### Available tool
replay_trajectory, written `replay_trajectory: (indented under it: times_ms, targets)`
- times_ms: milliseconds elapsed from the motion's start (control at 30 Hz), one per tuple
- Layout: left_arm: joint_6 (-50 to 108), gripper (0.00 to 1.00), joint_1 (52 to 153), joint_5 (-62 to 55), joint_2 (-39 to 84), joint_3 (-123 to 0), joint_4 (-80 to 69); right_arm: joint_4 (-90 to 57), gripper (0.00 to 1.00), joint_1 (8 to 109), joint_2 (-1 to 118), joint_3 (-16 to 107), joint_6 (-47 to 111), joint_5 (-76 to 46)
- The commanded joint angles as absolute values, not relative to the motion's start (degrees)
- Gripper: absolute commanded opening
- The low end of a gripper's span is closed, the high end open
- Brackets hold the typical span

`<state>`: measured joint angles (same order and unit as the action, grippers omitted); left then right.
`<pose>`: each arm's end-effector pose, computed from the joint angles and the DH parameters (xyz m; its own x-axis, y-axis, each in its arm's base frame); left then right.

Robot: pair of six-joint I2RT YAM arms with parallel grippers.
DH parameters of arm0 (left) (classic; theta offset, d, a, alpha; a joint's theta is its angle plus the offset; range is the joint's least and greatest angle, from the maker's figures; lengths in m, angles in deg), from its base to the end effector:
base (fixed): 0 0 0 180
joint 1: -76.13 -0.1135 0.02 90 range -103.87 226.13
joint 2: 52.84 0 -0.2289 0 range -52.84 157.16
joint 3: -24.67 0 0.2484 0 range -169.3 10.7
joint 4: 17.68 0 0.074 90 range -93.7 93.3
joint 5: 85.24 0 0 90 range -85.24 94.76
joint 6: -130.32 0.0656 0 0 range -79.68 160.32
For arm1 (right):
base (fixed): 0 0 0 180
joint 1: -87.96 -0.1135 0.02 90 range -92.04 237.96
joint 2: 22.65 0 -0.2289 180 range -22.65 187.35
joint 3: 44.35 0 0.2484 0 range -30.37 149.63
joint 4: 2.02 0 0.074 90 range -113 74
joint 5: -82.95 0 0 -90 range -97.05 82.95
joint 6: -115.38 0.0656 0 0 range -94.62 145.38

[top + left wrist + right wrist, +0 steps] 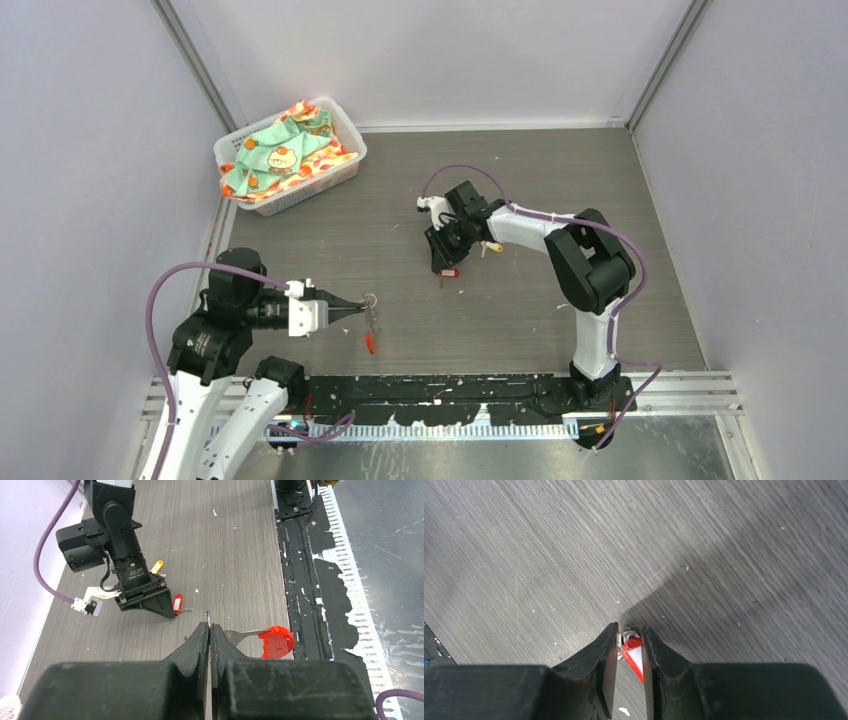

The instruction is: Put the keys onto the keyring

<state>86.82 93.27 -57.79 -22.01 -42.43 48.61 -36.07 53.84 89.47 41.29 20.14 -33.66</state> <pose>0.0918 -0.0892 0.3256 0.3021 0.2568 -0.9181 0.9457 0.0404 0.3225 0.3095 0.2452 0.0993 -0.6553 -0.5426 -0.5255 -0.7469 0.5694 0.3434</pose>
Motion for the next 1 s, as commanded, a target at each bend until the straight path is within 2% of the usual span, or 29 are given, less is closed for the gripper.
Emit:
replay_trajectory:
  times_ms: [0,133,300,433,567,600,800,967]
  targets:
    - [87.30,0.03,93.35,-58.34,-22.52,-44.06,48.23,-38.69,0.31,53.75,86.06,40.09,20.21,-30.31]
    - [87.33,0.03,93.35,-58.44,-22.51,-44.06,48.24,-39.08,0.34,53.72,85.41,39.56,20.06,-30.02]
    - [87.40,0.03,93.35,-58.38,-22.59,-44.06,48.24,-39.10,0.33,53.68,85.38,39.50,20.43,-29.68]
    - [87.40,0.03,93.35,-58.30,-22.87,-43.97,48.33,-39.11,0.23,53.68,85.25,39.59,20.71,-29.06]
    - [87.43,0.03,93.35,-58.31,-22.75,-43.88,48.24,-39.12,0.03,53.66,84.41,39.64,20.59,-28.22]
    - [87.51,0.03,93.35,-58.34,-22.78,-43.86,48.24,-39.12,0.01,53.68,84.14,39.60,20.55,-28.04]
    - [87.41,0.03,93.35,-58.65,-22.52,-43.50,48.32,-38.16,0.01,52.53,79.60,38.94,20.28,-27.82]
    - [86.10,0.03,93.35,-59.58,-22.48,-43.39,48.33,-38.13,0.01,47.69,71.24,36.41,16.81,-27.83]
